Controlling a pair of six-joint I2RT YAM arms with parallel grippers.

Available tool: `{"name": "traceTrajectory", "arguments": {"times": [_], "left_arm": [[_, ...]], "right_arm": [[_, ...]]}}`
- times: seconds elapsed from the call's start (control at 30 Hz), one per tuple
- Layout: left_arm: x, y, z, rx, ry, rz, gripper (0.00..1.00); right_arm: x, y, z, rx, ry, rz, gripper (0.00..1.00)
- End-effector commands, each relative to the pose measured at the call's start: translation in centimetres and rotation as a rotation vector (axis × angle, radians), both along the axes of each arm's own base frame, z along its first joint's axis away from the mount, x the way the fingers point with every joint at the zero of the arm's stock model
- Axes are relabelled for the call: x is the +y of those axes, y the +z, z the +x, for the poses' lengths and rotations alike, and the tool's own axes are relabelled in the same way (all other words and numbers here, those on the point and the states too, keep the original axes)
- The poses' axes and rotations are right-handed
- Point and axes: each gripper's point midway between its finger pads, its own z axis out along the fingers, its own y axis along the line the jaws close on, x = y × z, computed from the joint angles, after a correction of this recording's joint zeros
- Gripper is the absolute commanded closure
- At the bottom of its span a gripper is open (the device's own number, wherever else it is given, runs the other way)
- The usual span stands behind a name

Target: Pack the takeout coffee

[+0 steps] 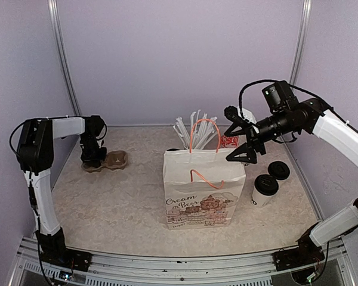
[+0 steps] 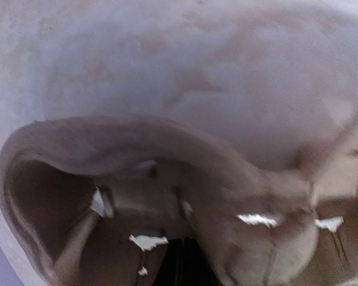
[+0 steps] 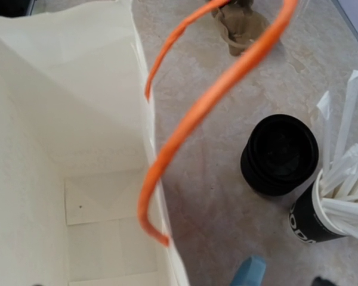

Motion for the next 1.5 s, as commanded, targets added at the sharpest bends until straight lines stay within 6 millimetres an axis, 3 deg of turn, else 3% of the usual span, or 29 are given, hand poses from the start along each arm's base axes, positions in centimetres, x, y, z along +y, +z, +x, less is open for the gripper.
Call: {"name": "traceTrajectory", "arguments": {"times": [0.0,0.27,0.4,0.57,0.67,0.8,1.0,1.47], "left_arm": [[-4.3,2.1,-3.3,0.028,-0.089,-0.131,1.00],[-10.7,1.7,-8.0,0.113,-0.251,-0.225,0.94],[-12.0,3.4,-7.3,0.059,-0.285,-0.185,0.91],[-12.2,7.6,-5.0,-0.064,-0.254,-0.172,0.71],[-11.3,8.1,-4.4,-0.084,-0.190,-0.126,0.61],[-11.5,7.3,-4.1,-0.085,-0.156,-0.126,0.56],[-11.4,5.6,-3.8,-0.063,-0.112,-0.097,0.58],[-10.9,1.8,-4.8,0.035,-0.091,-0.056,0.71]], "right_arm": [[0.4,-0.5,-0.3,0.011,0.018,0.005,0.14],[0.3,-0.8,-0.3,0.021,0.017,-0.001,0.14],[0.3,-1.0,-0.4,0.028,0.018,-0.002,0.14],[0.3,-1.0,-0.5,0.030,0.019,-0.002,0.14],[0.3,-1.1,-0.5,0.030,0.018,-0.003,0.14],[0.4,-1.1,-0.4,0.027,0.018,-0.001,0.14],[0.3,-1.1,-0.3,0.026,0.016,-0.004,0.14],[0.1,-1.0,-0.5,0.012,0.012,-0.003,0.14]]}}
